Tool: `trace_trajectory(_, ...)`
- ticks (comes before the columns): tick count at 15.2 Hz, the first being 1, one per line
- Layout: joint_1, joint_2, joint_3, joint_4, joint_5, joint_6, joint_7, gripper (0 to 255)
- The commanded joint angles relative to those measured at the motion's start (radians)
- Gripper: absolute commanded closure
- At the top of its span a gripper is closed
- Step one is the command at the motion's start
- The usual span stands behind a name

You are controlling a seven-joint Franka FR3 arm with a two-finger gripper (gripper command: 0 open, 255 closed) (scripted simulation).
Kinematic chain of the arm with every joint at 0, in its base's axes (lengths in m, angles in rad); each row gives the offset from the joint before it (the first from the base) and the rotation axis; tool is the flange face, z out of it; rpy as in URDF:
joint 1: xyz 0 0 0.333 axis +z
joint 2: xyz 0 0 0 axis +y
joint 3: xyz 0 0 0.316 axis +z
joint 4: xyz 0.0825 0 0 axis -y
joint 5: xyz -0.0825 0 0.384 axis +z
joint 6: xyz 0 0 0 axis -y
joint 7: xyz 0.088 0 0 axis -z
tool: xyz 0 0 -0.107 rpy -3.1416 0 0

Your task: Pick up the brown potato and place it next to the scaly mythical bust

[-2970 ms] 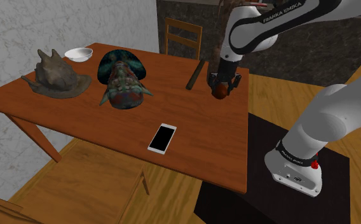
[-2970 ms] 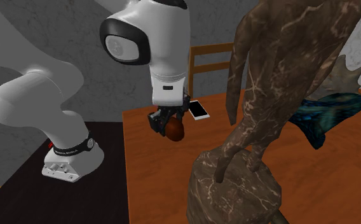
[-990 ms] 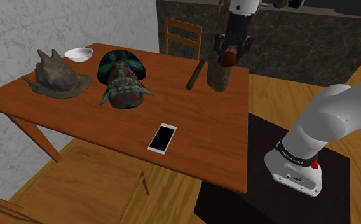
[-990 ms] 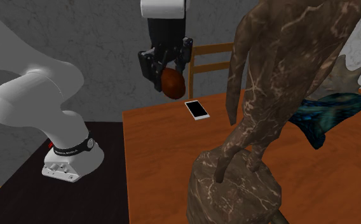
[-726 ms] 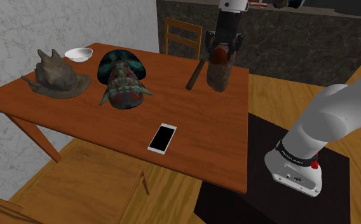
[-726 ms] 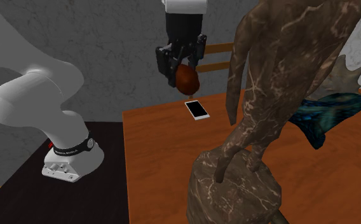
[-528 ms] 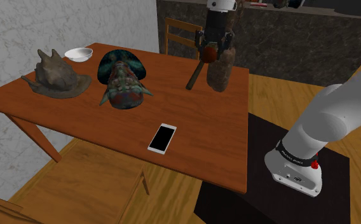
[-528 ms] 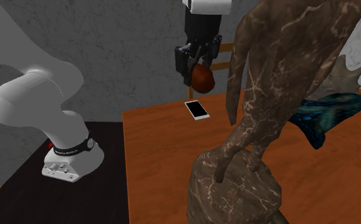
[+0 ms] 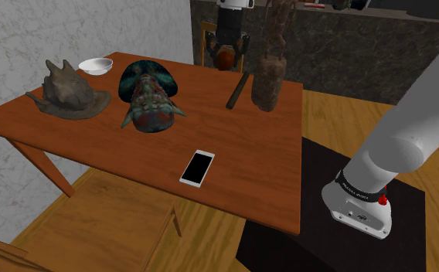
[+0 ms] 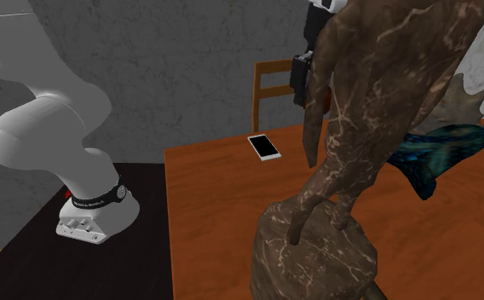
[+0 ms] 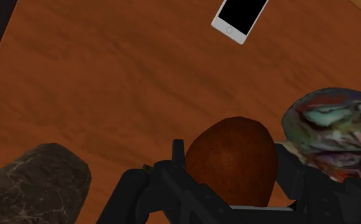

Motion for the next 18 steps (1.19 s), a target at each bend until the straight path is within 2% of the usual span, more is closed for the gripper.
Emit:
trace_trajectory(1,0.009,0.083,0.011,0.094,-0.010,-0.009,0.025,255)
trace_trajectory(7,0.048,0.343,0.033,0.437,-0.051,-0.085,0.095,255)
trace_trajectory(8,0.052,0.364,0.033,0.467,-0.054,-0.094,0.100,255)
trace_trajectory(18,0.051,0.361,0.032,0.328,-0.051,0.041,0.085,255)
